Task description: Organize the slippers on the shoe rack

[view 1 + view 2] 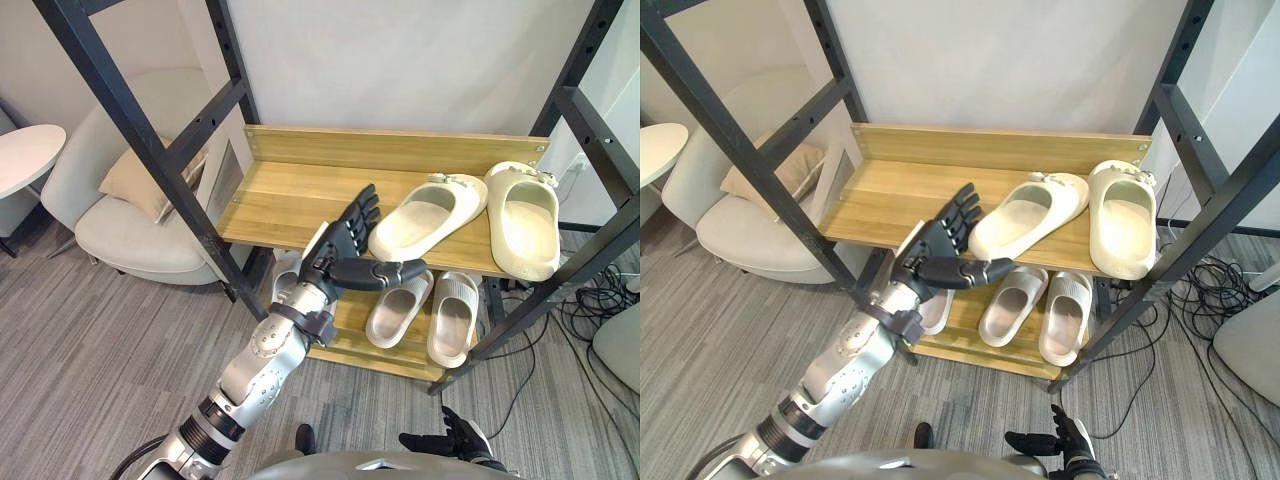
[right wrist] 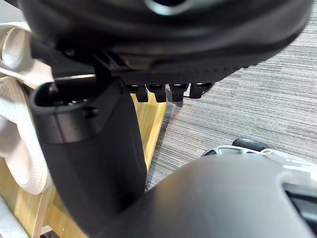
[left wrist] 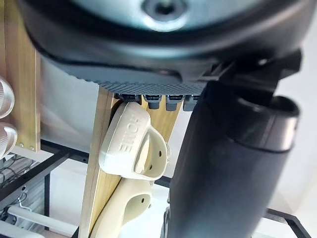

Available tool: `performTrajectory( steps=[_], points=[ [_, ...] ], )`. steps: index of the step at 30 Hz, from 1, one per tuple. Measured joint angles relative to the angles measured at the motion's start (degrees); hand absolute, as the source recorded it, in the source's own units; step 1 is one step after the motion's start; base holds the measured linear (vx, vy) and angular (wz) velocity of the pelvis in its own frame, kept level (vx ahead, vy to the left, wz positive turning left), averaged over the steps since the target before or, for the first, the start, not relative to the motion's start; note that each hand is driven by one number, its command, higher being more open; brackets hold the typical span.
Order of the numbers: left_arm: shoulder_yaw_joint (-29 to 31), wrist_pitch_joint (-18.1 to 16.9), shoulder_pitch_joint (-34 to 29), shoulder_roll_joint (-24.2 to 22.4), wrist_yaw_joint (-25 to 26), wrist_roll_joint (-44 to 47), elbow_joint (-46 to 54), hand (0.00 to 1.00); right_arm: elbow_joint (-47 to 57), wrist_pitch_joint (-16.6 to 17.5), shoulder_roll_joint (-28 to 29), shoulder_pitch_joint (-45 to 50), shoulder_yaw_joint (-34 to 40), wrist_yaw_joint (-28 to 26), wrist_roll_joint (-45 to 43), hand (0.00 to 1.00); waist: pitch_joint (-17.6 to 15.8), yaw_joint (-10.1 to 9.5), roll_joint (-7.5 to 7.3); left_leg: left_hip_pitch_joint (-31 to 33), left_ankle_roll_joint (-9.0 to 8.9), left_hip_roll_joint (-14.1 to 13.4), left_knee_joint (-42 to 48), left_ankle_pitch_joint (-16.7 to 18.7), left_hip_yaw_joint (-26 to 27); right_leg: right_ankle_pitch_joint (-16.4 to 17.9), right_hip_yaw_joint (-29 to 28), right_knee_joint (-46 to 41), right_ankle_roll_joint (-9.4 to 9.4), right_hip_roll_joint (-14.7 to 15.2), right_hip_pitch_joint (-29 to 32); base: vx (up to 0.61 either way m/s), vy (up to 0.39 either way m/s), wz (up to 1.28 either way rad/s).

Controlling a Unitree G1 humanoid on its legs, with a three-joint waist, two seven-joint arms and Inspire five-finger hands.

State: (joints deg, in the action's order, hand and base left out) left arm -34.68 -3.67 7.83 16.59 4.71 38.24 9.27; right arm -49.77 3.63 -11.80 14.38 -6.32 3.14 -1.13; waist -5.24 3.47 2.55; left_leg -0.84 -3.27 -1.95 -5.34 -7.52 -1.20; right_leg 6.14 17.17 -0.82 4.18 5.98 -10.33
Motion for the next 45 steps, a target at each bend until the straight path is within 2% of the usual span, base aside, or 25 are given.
performTrajectory(
  steps=[10, 21, 32, 37, 45],
  points=[
    [-5.51, -0.01, 1.15, -3.1, 1.87, -0.09, -0.26, 1.0, -0.09, -0.06, -0.12, -0.1, -1.24, 1.22, -0.04, 1.0, -0.13, -0.01, -0.45, 0.02, 0.0, 0.26, -0.01, -0.01, -1.2, 0.12, 1.26, 0.21, 0.08, -0.02, -0.75, 0.0, 0.0, 0.05],
    [-9.53, -0.01, 8.47, -5.81, 3.06, -3.18, -6.5, 1.0, -0.09, -0.06, 0.17, -0.26, -1.7, 1.95, -0.14, 1.0, -0.33, 0.44, -1.38, 0.03, -0.02, 0.07, -0.02, 0.0, -1.0, 0.12, 1.05, 0.22, 0.08, -0.04, -0.63, 0.0, 0.0, 0.0],
    [-9.3, -0.42, 11.64, -7.58, 3.6, -6.24, -11.02, 1.0, -0.09, -0.08, 0.22, -0.27, -1.64, 2.01, -0.14, 1.0, -0.4, 0.48, -1.52, 0.17, 0.0, -0.06, -0.03, -0.01, -0.8, -0.1, 0.47, 0.14, 0.23, -0.02, -0.2, 0.0, 0.0, -0.01],
    [-6.67, -0.89, 15.22, -9.2, 4.34, -7.47, -15.06, 1.0, -0.06, -0.09, 0.42, -1.01, -1.57, 2.03, -0.14, 1.0, -0.42, 1.73, -1.56, 1.21, 0.03, -0.19, -0.02, -0.03, 0.23, -0.4, -0.37, 0.12, 0.21, -0.04, 1.39, 0.0, 0.008, -0.1],
    [-5.7, -1.4, 16.21, -9.58, 4.72, -8.45, -16.05, 1.0, -0.07, -0.38, 0.95, -1.68, -1.57, 2.08, -0.09, 1.0, -0.82, 1.91, -2.25, 1.26, 0.01, -0.14, -0.02, -0.01, 0.44, -0.42, -0.31, 0.37, 0.22, 0.0, 1.33, 0.0, 0.0, 0.0]
  ],
)
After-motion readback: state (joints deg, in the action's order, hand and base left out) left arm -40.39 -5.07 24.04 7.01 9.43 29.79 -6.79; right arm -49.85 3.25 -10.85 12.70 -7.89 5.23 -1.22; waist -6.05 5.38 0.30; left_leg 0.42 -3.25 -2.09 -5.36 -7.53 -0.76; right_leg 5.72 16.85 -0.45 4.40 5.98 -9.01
